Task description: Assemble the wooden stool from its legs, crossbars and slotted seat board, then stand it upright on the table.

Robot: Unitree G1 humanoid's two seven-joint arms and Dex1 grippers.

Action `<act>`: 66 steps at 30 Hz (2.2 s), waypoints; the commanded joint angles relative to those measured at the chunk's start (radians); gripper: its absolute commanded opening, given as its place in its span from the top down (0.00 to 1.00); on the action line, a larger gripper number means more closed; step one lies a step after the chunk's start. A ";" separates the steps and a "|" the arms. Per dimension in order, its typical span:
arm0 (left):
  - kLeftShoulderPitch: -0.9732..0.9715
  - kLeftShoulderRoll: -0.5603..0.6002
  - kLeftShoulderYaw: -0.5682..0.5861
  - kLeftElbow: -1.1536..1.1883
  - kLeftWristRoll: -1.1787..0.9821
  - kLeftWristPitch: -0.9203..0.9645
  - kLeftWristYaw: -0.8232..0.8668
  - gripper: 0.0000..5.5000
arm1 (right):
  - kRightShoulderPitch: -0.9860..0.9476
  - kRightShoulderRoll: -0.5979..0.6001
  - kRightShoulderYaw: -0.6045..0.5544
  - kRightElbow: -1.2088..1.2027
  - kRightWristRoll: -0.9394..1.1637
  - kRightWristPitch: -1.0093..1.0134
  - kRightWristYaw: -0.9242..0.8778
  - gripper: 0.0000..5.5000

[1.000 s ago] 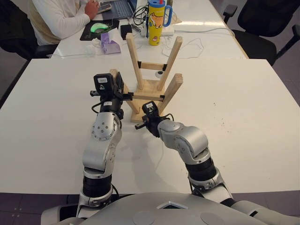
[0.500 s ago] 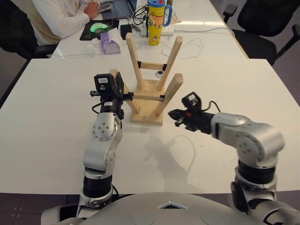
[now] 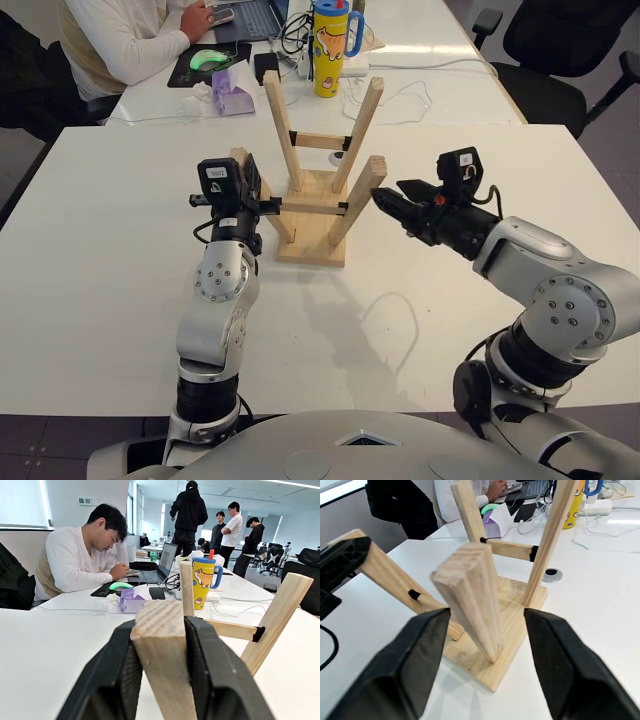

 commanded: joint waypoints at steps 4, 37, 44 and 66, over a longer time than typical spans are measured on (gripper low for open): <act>0.017 0.018 0.009 0.070 0.047 0.060 -0.004 0.79 | -0.003 0.080 0.021 -0.003 -0.004 0.011 -0.072 0.38; 0.069 0.084 -0.103 0.191 -0.055 0.093 -0.181 0.78 | -0.026 0.088 0.381 0.116 -0.237 -0.204 -0.161 0.74; 0.041 0.039 -0.002 0.141 -0.112 0.008 -0.165 0.78 | -0.015 0.081 0.369 0.152 -0.249 -0.244 -0.164 0.74; -0.018 0.085 -0.010 0.018 0.088 -0.105 -0.145 0.50 | -0.035 0.063 0.328 0.172 -0.291 -0.423 -0.180 0.65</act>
